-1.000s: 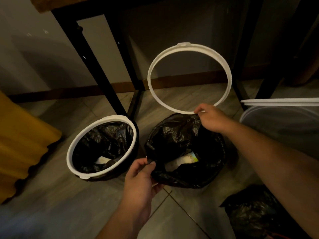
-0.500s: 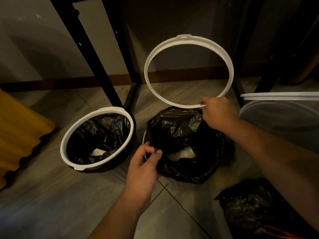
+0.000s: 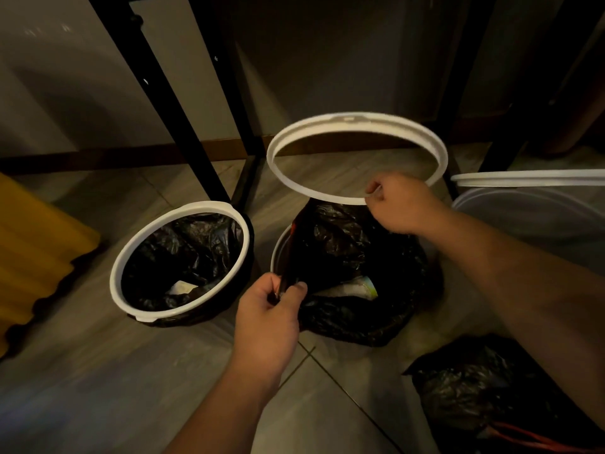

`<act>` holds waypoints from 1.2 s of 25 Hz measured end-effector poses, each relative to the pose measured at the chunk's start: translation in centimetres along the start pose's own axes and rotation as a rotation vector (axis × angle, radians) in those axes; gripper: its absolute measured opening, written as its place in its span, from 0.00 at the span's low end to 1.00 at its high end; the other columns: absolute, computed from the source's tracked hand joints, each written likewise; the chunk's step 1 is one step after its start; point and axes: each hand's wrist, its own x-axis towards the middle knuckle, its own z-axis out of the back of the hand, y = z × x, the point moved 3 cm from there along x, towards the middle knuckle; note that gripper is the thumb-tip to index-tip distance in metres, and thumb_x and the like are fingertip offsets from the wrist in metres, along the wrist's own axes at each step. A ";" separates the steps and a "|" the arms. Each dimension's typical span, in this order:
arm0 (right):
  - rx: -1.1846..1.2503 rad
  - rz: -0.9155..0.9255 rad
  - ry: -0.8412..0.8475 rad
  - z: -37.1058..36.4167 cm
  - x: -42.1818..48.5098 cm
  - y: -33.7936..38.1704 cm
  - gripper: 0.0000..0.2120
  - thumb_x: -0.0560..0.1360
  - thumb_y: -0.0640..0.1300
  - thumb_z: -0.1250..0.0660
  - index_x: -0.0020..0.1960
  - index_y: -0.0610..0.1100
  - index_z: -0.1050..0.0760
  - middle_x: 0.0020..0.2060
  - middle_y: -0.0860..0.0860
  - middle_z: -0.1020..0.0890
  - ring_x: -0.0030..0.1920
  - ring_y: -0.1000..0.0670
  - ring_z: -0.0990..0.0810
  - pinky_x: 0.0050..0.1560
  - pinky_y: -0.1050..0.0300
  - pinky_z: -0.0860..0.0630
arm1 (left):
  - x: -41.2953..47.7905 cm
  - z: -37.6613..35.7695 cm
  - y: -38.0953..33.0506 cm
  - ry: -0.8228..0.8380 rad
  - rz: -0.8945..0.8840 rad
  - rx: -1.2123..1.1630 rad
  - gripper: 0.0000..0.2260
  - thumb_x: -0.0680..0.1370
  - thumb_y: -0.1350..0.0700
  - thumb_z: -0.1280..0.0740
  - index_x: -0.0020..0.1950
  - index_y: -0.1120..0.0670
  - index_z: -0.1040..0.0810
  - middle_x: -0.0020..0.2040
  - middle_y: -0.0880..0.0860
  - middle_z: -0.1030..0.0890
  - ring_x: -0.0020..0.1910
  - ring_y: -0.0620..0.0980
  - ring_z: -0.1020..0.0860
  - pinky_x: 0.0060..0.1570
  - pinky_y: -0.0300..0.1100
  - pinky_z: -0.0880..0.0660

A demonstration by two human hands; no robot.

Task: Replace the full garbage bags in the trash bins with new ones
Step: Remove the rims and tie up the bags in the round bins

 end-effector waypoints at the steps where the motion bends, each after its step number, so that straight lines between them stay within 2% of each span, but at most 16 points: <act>1: -0.100 0.013 0.008 0.1 0.0 0.2 0.08 0.79 0.48 0.33 0.53 0.46 0.20 0.47 0.49 0.18 0.47 0.45 0.20 0.48 0.52 0.21 | 0.0 0.2 0.0 -0.016 -0.011 0.019 0.14 0.80 0.58 0.29 0.37 0.54 0.28 0.39 0.57 0.24 0.41 0.55 0.25 0.45 0.57 0.24; 3: -0.233 0.026 0.028 -0.1 -0.1 0.7 0.08 0.77 0.49 0.30 0.50 0.45 0.20 0.45 0.46 0.19 0.46 0.43 0.20 0.48 0.47 0.18 | -0.1 0.6 0.0 -0.050 -0.048 0.091 0.15 0.80 0.60 0.30 0.36 0.52 0.30 0.35 0.55 0.26 0.36 0.52 0.27 0.38 0.52 0.25; 5: -0.307 0.032 0.046 -0.5 -0.4 1.2 0.07 0.76 0.48 0.28 0.49 0.45 0.22 0.44 0.45 0.21 0.45 0.42 0.20 0.46 0.47 0.19 | -0.5 0.9 0.1 -0.076 -0.099 0.166 0.14 0.79 0.64 0.31 0.37 0.52 0.31 0.33 0.53 0.28 0.33 0.50 0.29 0.32 0.47 0.28; 9: -0.412 0.074 0.035 -1.0 -0.5 1.7 0.06 0.75 0.38 0.29 0.50 0.45 0.23 0.37 0.48 0.27 0.41 0.42 0.23 0.42 0.49 0.22 | -1.2 1.7 0.6 -0.073 -0.127 0.282 0.15 0.78 0.67 0.33 0.37 0.49 0.29 0.31 0.48 0.27 0.29 0.43 0.30 0.27 0.38 0.31; 12: -0.429 0.103 0.070 -1.3 -0.6 1.5 0.05 0.76 0.39 0.31 0.49 0.46 0.25 0.40 0.47 0.27 0.43 0.41 0.22 0.41 0.50 0.24 | -1.4 2.0 1.1 -0.089 -0.109 0.319 0.17 0.77 0.60 0.27 0.35 0.50 0.32 0.28 0.47 0.31 0.28 0.44 0.32 0.28 0.39 0.32; 14: -0.407 0.115 0.074 -1.4 -0.5 1.2 0.06 0.79 0.46 0.32 0.46 0.48 0.27 0.41 0.45 0.23 0.41 0.43 0.24 0.41 0.51 0.24 | -1.6 2.1 1.1 -0.119 -0.085 0.318 0.20 0.76 0.50 0.25 0.32 0.51 0.33 0.26 0.47 0.32 0.27 0.45 0.34 0.28 0.40 0.33; 15: -0.402 0.119 0.076 -1.5 -0.5 1.1 0.10 0.80 0.51 0.32 0.45 0.47 0.28 0.41 0.46 0.23 0.41 0.43 0.24 0.42 0.51 0.24 | -1.6 2.2 1.2 -0.135 -0.070 0.331 0.21 0.76 0.47 0.26 0.31 0.51 0.33 0.25 0.47 0.33 0.26 0.45 0.34 0.29 0.42 0.33; 17: -0.418 0.112 0.092 -1.6 -0.4 0.8 0.19 0.78 0.61 0.30 0.41 0.47 0.29 0.37 0.49 0.27 0.41 0.45 0.25 0.39 0.52 0.26 | -1.5 2.5 1.2 -0.157 -0.044 0.385 0.21 0.78 0.49 0.28 0.29 0.51 0.33 0.25 0.48 0.32 0.26 0.46 0.33 0.31 0.46 0.32; 19: -0.457 0.119 0.099 -1.3 -0.6 0.9 0.23 0.76 0.66 0.31 0.38 0.49 0.31 0.36 0.50 0.27 0.40 0.47 0.25 0.35 0.54 0.31 | -1.3 2.8 1.2 -0.169 -0.038 0.433 0.19 0.77 0.54 0.29 0.29 0.51 0.33 0.25 0.48 0.32 0.26 0.46 0.32 0.31 0.48 0.31; 20: -0.491 0.137 0.105 -1.3 -0.6 0.9 0.22 0.75 0.64 0.29 0.38 0.49 0.32 0.38 0.50 0.25 0.40 0.47 0.25 0.35 0.54 0.31 | -1.3 2.8 1.1 -0.174 -0.043 0.453 0.18 0.76 0.56 0.29 0.30 0.50 0.32 0.25 0.48 0.31 0.26 0.46 0.32 0.30 0.47 0.31; 22: -0.512 0.147 0.130 -1.4 -0.5 0.9 0.16 0.76 0.53 0.27 0.39 0.48 0.32 0.42 0.49 0.24 0.41 0.47 0.25 0.38 0.54 0.29 | -1.2 2.7 0.8 -0.177 -0.067 0.475 0.14 0.75 0.60 0.30 0.34 0.49 0.31 0.26 0.47 0.29 0.26 0.46 0.30 0.29 0.48 0.30; 24: -0.356 0.120 0.163 -1.1 -0.5 0.8 0.11 0.75 0.49 0.29 0.40 0.46 0.28 0.41 0.49 0.22 0.40 0.47 0.22 0.39 0.52 0.26 | -0.9 2.5 0.4 -0.176 -0.097 0.459 0.12 0.75 0.63 0.31 0.40 0.47 0.28 0.31 0.47 0.22 0.30 0.47 0.25 0.33 0.51 0.26; 27: 0.055 0.050 0.132 -0.1 -0.5 0.7 0.11 0.75 0.50 0.31 0.37 0.45 0.26 0.36 0.47 0.20 0.39 0.44 0.21 0.39 0.51 0.26 | -0.5 2.1 -0.4 -0.125 -0.101 0.404 0.20 0.77 0.67 0.33 0.50 0.39 0.22 0.45 0.44 0.15 0.39 0.48 0.16 0.40 0.54 0.17; 28: 0.154 0.033 0.109 0.3 -0.4 0.6 0.13 0.74 0.50 0.31 0.36 0.44 0.26 0.37 0.45 0.19 0.40 0.43 0.20 0.40 0.50 0.25 | -0.4 2.0 -0.8 -0.105 -0.110 0.391 0.22 0.77 0.68 0.34 0.52 0.38 0.21 0.45 0.43 0.15 0.39 0.48 0.15 0.38 0.53 0.17; 30: 0.339 0.013 0.108 0.9 -0.2 0.7 0.15 0.69 0.52 0.32 0.35 0.40 0.25 0.45 0.41 0.14 0.49 0.39 0.16 0.50 0.44 0.20 | -0.2 2.0 -1.1 -0.093 -0.117 0.373 0.22 0.76 0.69 0.35 0.50 0.39 0.20 0.43 0.44 0.15 0.35 0.47 0.17 0.33 0.47 0.20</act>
